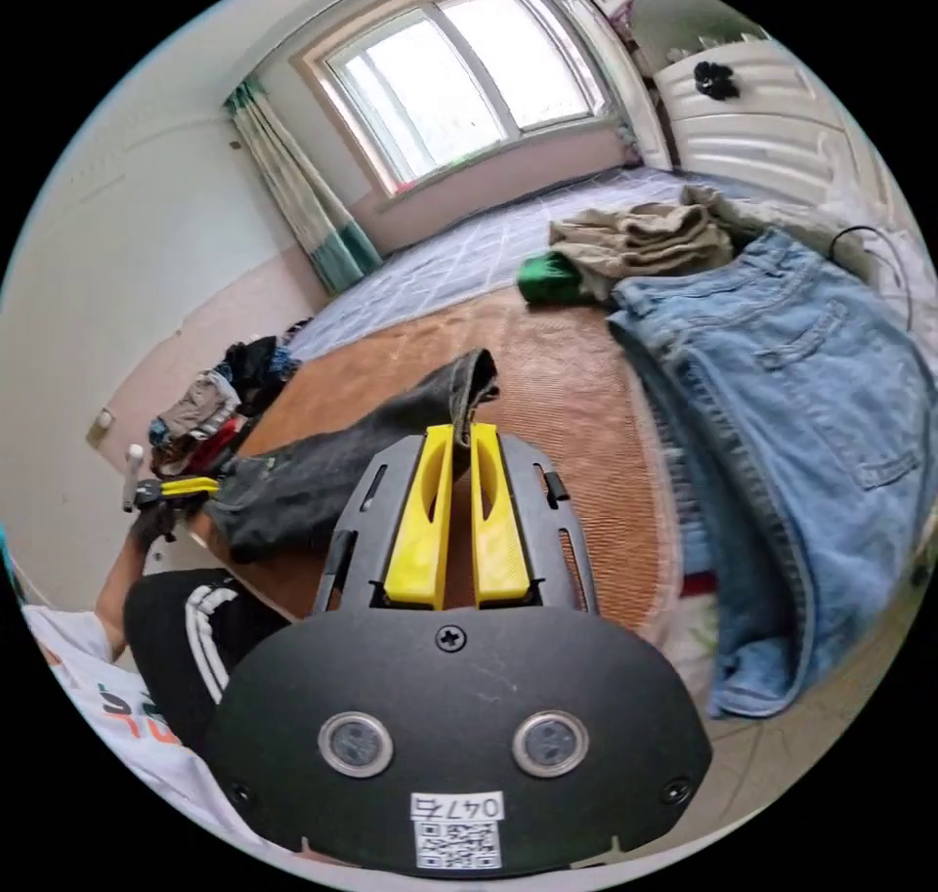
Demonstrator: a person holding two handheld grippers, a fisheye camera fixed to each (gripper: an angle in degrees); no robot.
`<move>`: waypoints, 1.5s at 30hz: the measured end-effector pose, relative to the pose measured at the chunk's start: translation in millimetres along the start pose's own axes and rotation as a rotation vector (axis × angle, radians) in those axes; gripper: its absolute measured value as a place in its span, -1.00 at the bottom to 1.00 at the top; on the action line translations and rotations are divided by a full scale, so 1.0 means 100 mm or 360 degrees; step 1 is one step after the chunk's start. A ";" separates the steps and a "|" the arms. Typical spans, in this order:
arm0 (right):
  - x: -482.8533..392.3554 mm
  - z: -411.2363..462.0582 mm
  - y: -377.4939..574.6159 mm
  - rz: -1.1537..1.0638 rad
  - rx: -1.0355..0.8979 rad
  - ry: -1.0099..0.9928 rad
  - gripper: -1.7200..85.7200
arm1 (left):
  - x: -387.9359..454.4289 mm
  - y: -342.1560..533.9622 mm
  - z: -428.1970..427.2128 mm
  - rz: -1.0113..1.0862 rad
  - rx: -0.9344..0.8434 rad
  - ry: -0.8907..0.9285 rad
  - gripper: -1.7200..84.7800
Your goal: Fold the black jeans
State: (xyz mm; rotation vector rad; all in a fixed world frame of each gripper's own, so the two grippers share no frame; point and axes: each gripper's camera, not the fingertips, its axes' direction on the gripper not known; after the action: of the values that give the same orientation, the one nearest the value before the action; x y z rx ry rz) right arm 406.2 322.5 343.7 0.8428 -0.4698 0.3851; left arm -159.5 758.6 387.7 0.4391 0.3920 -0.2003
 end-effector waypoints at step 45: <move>-6.34 1.50 0.20 -0.1814 -0.0404 -0.0136 -0.60 | -1.78 2.86 -1.38 -0.1069 0.0316 0.0191 -0.84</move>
State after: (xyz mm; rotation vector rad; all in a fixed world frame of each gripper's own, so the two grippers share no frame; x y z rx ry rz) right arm -166.8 129.2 101.4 0.7547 -0.0577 -0.7482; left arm -288.1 1092.7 452.1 0.5044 0.6333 -0.8735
